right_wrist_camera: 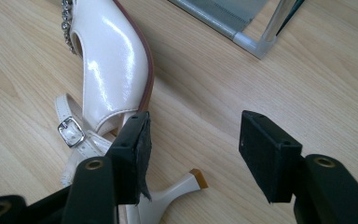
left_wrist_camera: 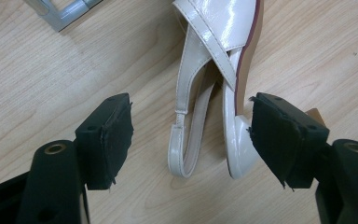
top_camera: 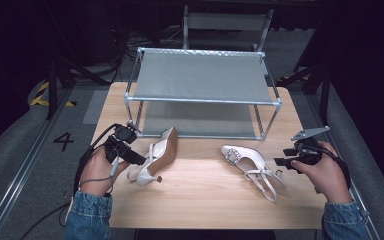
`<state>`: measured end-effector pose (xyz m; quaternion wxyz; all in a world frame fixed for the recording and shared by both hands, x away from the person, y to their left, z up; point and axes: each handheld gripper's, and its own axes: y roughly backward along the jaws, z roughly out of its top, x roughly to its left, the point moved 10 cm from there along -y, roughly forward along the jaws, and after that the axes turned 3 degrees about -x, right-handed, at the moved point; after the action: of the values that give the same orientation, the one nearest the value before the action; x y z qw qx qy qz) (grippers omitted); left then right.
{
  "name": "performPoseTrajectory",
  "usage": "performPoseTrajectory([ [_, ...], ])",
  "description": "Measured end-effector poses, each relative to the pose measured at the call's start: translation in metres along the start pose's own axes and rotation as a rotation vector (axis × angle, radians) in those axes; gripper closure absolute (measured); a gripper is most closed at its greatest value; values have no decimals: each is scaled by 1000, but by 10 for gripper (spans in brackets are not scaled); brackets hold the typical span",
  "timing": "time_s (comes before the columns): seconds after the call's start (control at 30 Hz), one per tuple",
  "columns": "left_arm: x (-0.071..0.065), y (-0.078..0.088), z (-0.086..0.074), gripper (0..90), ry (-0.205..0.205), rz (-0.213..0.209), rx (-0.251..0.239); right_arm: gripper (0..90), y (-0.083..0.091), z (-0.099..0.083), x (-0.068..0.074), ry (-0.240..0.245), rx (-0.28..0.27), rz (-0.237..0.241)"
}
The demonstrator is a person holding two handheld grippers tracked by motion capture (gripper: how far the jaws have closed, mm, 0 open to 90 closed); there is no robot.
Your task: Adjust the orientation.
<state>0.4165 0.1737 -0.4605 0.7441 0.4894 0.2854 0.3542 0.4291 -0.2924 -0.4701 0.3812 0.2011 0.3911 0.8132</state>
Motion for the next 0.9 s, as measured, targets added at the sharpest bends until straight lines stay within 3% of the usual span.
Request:
performPoseTrajectory([
  [0.07,1,0,1,293,-19,12,2,446,1,0,-1,-2,-2,-4],
  [0.37,-1,-3,7,292,-20,0,-16,423,3,-3,-1,-14,-8,-9],
  [0.57,-6,-6,14,292,-8,-36,-40,421,4,-4,-1,-23,-13,-14],
  [0.63,-7,-9,18,280,-24,-41,-53,421,4,-5,0,-26,-12,-9],
  [0.9,-13,-26,22,253,1,-87,-24,421,4,-10,1,-33,-6,-9],
])
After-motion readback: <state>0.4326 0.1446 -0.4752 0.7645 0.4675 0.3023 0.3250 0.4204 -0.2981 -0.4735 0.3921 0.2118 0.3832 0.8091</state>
